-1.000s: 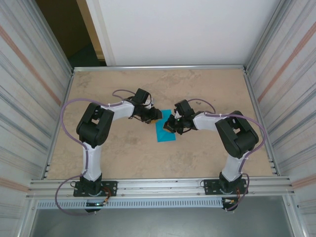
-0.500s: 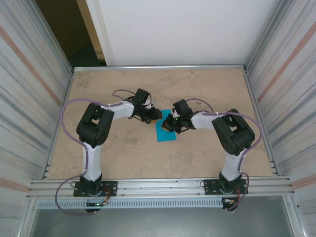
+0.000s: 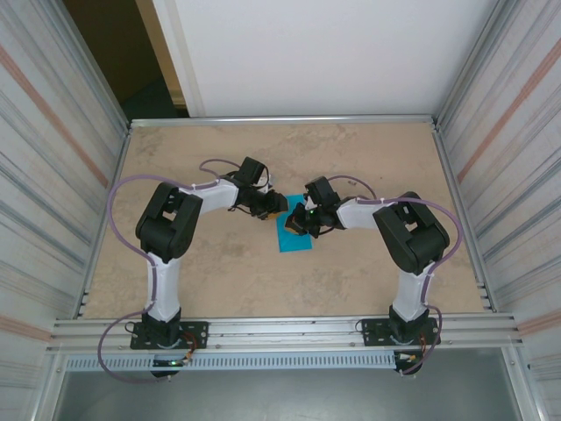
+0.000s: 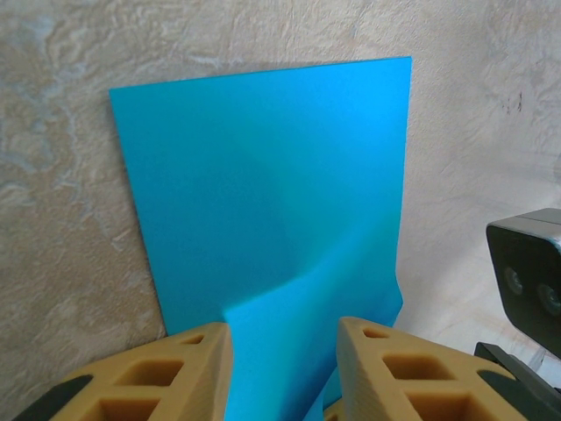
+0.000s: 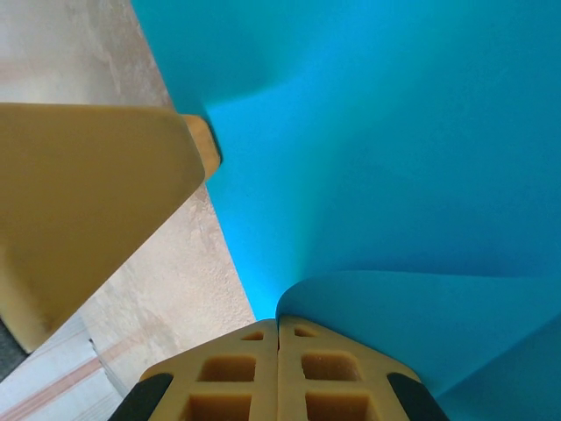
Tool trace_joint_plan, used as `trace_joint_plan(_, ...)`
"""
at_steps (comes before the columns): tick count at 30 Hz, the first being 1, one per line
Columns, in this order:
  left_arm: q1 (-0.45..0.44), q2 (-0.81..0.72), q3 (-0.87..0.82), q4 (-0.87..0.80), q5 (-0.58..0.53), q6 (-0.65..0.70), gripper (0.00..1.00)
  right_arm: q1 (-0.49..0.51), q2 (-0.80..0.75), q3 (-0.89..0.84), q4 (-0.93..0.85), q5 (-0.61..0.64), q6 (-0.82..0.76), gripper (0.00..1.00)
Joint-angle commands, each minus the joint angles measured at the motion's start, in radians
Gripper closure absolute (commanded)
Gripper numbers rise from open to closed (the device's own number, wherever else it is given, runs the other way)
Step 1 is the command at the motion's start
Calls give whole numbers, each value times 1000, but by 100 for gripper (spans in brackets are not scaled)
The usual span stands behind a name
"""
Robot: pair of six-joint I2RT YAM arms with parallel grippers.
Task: Fold a paper plane with a square sheet of paper (pick it up from the middle)
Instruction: Fold the triangle a second time at the center of the table.
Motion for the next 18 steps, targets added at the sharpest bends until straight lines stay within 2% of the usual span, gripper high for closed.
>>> trace_joint_plan(1,-3,38,3,-78,-46,21,62,7,16,21,6,2,-2,100)
trace_joint_plan(18,-7,38,3,-79,-46,19,62,7,40,26,8,16,7,100)
